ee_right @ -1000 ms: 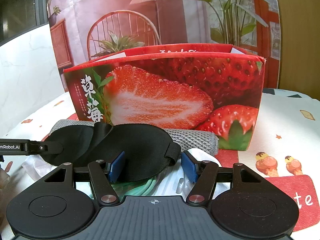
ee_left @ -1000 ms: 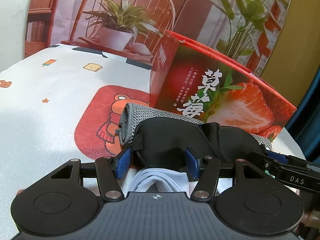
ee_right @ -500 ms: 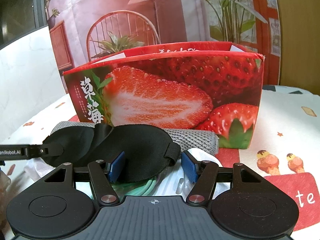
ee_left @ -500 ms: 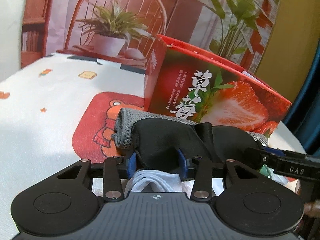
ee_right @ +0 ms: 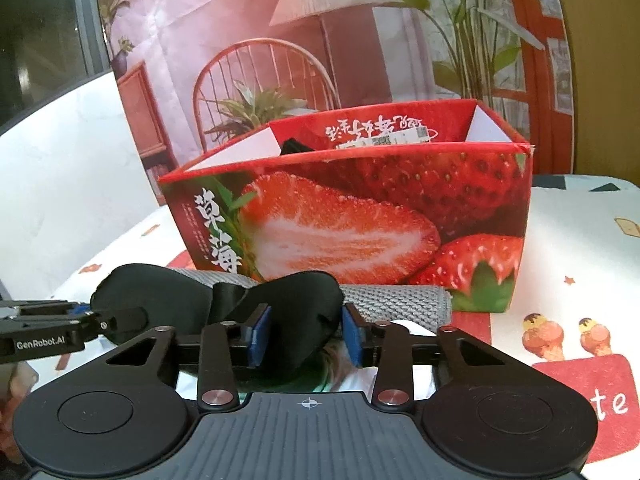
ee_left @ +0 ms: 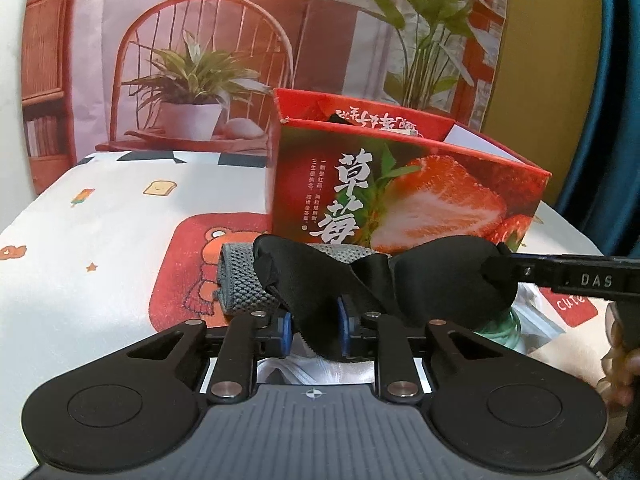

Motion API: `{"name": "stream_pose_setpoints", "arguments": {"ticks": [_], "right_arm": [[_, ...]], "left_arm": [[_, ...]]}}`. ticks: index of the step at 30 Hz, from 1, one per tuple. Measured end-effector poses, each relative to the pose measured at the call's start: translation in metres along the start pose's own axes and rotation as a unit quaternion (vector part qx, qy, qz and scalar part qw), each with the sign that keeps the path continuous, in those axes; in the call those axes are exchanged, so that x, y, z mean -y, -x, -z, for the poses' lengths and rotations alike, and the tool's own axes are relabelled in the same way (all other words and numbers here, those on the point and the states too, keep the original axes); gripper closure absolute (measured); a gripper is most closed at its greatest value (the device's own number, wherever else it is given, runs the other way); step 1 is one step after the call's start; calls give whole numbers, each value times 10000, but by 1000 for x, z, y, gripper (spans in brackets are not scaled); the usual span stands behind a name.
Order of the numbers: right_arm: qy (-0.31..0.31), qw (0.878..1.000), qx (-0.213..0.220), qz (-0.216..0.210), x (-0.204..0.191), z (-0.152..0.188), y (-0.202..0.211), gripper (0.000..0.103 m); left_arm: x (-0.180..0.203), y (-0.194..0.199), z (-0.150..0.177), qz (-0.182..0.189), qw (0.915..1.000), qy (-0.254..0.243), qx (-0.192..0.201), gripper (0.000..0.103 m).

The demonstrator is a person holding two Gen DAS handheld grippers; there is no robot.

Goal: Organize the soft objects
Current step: 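Close the left tool on the black eye mask, then lift the eye mask with the left tool and carry it over the box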

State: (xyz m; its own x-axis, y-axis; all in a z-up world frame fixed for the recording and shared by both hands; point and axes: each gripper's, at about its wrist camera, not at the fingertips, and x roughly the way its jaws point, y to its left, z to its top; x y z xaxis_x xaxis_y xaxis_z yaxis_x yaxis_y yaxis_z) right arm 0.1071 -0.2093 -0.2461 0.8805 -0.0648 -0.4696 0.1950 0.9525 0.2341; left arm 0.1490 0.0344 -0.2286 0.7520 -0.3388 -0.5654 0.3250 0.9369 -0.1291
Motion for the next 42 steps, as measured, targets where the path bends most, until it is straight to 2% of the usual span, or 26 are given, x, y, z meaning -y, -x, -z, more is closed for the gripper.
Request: {"name": "stream_pose_setpoints", "arguments": {"ticks": [6,15,24,34,42], "right_arm": [[-132,9998,67,-108,2,2,13,84],[-23,9995,153,-280,-11,2,28,87],[365,9982,378,-293,-28,-1,52,89],[595,9925,1008,-341,-33,-41,77,89],[660,9868,1435,-360,-25,-98,80,90]], "left_arm": [[9,8,4,0,9998,-202,25,84],[14,17,7,58,9996,-277,-41,86],[26,45,-1,68,9979,-512,379,88],[33,73,-42,78,9908,-643,1189,88],[50,62,-99,149,9844,-765,1580,88]]}}
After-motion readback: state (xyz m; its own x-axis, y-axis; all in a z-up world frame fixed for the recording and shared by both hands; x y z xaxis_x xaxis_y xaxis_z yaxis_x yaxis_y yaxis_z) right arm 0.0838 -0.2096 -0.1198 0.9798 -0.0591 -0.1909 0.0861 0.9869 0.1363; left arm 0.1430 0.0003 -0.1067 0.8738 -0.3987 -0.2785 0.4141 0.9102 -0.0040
